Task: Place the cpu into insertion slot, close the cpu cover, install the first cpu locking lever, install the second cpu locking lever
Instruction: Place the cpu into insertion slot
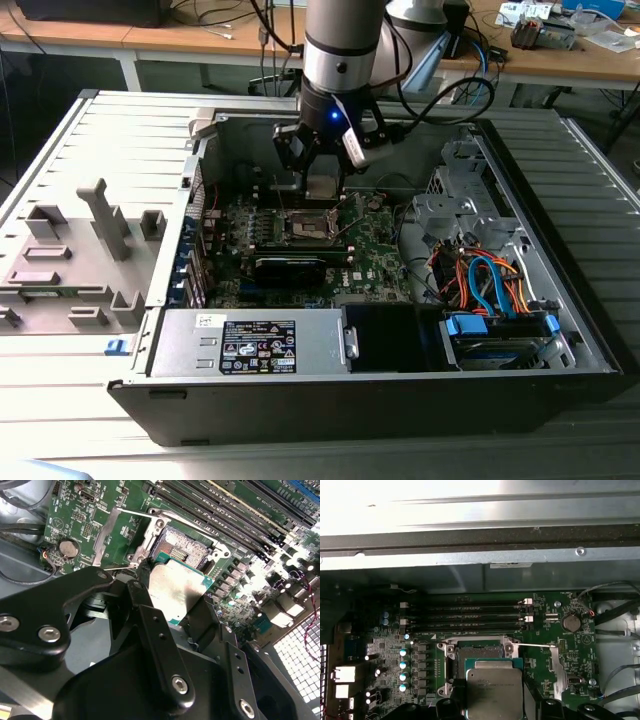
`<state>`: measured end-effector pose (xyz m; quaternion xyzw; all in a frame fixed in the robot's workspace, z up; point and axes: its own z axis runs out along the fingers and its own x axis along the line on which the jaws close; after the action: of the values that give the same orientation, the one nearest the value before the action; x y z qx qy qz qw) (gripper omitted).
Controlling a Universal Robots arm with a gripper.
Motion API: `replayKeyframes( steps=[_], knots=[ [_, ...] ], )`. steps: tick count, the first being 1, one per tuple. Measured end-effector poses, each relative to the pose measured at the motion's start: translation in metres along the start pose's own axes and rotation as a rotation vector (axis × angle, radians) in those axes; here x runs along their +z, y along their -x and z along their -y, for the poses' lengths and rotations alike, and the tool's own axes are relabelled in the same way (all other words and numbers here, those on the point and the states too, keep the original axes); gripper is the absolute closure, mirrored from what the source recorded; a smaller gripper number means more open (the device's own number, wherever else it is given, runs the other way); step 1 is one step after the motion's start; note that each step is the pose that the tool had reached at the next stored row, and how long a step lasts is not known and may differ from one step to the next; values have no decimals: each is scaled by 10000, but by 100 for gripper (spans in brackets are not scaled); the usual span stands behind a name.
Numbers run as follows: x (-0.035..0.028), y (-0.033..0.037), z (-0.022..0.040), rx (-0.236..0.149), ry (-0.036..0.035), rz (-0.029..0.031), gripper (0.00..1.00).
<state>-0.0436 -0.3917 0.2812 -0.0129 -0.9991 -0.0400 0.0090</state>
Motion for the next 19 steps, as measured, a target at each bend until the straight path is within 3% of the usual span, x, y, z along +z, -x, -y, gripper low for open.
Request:
replayKeyframes(
  steps=[19],
  knots=[
    [20, -17, 88, 0, -1, 0, 45]
  ],
)
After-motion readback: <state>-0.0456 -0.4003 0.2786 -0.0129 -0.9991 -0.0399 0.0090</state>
